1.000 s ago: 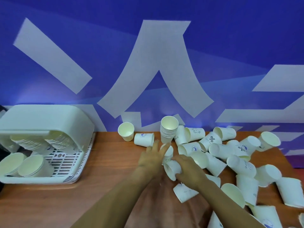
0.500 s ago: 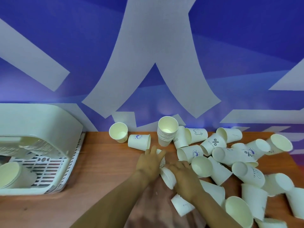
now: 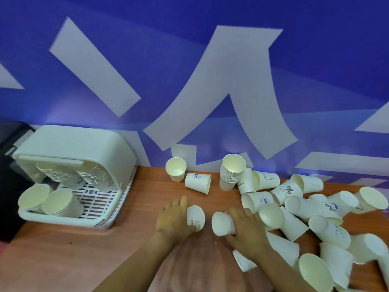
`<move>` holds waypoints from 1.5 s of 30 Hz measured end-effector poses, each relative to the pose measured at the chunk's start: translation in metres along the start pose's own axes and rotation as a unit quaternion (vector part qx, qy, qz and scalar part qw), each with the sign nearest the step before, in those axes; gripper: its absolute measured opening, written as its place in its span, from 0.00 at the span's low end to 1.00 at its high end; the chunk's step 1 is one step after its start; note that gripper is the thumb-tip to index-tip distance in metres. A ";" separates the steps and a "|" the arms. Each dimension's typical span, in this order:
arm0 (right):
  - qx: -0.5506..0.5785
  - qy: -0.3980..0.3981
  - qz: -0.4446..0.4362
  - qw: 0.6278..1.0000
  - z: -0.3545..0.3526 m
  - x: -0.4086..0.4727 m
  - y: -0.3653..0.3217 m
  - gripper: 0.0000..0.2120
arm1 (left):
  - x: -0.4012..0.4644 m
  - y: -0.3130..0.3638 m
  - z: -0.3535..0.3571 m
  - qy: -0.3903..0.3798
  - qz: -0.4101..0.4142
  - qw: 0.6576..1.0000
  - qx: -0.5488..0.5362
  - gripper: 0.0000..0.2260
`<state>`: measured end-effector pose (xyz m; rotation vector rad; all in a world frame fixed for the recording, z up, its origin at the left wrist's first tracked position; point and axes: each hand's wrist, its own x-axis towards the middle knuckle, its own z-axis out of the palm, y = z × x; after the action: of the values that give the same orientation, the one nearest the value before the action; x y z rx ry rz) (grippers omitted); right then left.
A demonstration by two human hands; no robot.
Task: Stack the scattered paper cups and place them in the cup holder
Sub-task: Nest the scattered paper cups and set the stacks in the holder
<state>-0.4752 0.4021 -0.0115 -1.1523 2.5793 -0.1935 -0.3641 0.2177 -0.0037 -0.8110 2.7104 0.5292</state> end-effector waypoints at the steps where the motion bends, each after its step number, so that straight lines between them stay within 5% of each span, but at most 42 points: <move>1: 0.012 0.006 0.010 1.000 -0.003 -0.005 -0.006 0.25 | -0.010 -0.007 -0.002 0.003 -0.004 1.000 -0.020 0.35; 8: 0.100 0.047 0.014 0.994 -0.021 -0.038 -0.046 0.41 | -0.075 -0.049 -0.007 0.069 -0.020 0.983 -0.170 0.33; 12: 0.121 0.041 -0.008 0.992 -0.027 -0.050 -0.070 0.39 | -0.104 -0.060 -0.005 0.101 -0.021 0.964 -0.246 0.27; 16: 0.129 0.036 -0.016 0.991 -0.025 -0.059 -0.092 0.37 | -0.124 -0.077 -0.005 0.118 -0.009 0.942 -0.313 0.32; 24: 0.142 0.038 0.042 0.988 -0.019 -0.071 -0.122 0.35 | -0.140 -0.133 -0.025 0.112 0.009 0.955 -0.276 0.29; 29: 0.158 0.046 0.062 0.984 -0.013 -0.066 -0.184 0.36 | -0.146 -0.186 -0.049 0.080 0.048 0.955 -0.282 0.40; 37: 0.144 0.036 0.071 0.986 0.014 -0.048 -0.298 0.39 | -0.155 -0.285 -0.079 0.060 0.092 0.953 -0.281 0.27; 45: 0.149 0.015 0.051 0.987 0.031 -0.018 -0.383 0.39 | -0.156 -0.351 -0.110 0.093 0.062 0.951 -0.288 0.33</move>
<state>-0.1839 0.1599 0.0576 -0.9146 2.5174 -0.5550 -0.0531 -0.0268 0.0554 -0.8525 2.8139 1.3813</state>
